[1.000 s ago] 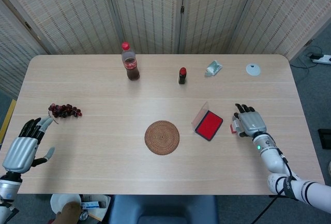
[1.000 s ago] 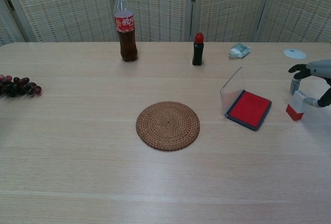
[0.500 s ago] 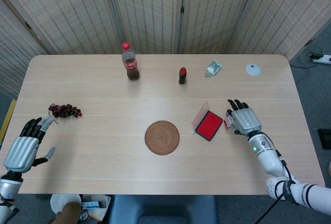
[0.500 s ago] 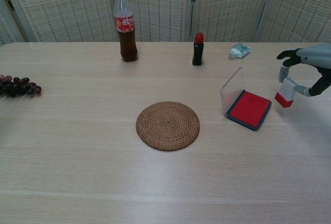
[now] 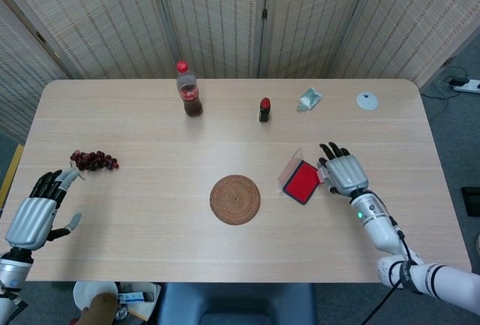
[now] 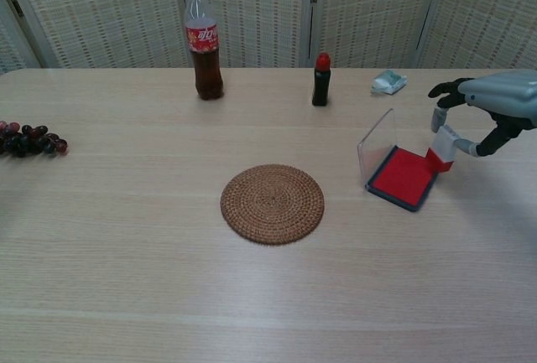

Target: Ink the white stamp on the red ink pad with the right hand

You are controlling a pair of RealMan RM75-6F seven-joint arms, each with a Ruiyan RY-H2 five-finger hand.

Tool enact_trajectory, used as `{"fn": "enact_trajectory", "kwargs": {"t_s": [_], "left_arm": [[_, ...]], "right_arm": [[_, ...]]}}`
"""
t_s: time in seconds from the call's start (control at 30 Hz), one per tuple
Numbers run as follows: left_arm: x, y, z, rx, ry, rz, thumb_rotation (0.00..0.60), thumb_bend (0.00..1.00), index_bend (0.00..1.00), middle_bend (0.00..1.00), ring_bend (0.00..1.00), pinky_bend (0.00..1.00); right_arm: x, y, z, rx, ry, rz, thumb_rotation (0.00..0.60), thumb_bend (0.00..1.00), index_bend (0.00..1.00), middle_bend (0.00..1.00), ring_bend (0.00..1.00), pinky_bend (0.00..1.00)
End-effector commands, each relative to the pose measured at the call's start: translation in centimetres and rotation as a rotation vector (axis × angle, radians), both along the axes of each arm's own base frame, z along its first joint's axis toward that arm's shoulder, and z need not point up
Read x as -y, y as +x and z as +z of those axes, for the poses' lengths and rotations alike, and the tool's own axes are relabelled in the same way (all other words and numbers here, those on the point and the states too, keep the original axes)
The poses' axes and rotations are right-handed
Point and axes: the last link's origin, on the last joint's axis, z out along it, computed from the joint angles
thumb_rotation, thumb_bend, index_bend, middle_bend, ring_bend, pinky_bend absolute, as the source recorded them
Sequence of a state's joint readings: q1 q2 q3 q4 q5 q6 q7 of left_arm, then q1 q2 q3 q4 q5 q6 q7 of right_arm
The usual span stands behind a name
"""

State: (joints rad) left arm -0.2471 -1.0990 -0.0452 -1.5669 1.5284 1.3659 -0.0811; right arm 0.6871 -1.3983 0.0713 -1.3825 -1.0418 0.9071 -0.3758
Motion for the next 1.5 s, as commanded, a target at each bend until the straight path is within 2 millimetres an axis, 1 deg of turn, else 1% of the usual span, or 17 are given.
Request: {"fn": "enact_trajectory", "kwargs": {"t_s": [0.03,0.57,1.5], "left_arm": [[0.0,0.0,0.0,0.002,-0.001,0.000,0.600,0.36,0.00,0.00,0.00,0.00],[0.4,-0.1,0.7,0.017,0.010,-0.001,0.600,0.36,0.00,0.00,0.00,0.00],[0.5,0.0,0.8,0.020,0.013,-0.012,0.600,0.36,0.00,0.00,0.00,0.00]], "right_arm": [[0.3,0.0,-0.4,0.007,0.003,0.004,0.600,0.48,0.43,0.06,0.00,0.16],[1.5,0.3,-2.1,0.022,0.021,0.015,0.600,0.48,0.44,0.06,0.00,0.17],[1.3,-0.6,-2.8,-0.006,0.043,-0.005,0.600,0.47,0.44,0.06,0.00,0.18]]}}
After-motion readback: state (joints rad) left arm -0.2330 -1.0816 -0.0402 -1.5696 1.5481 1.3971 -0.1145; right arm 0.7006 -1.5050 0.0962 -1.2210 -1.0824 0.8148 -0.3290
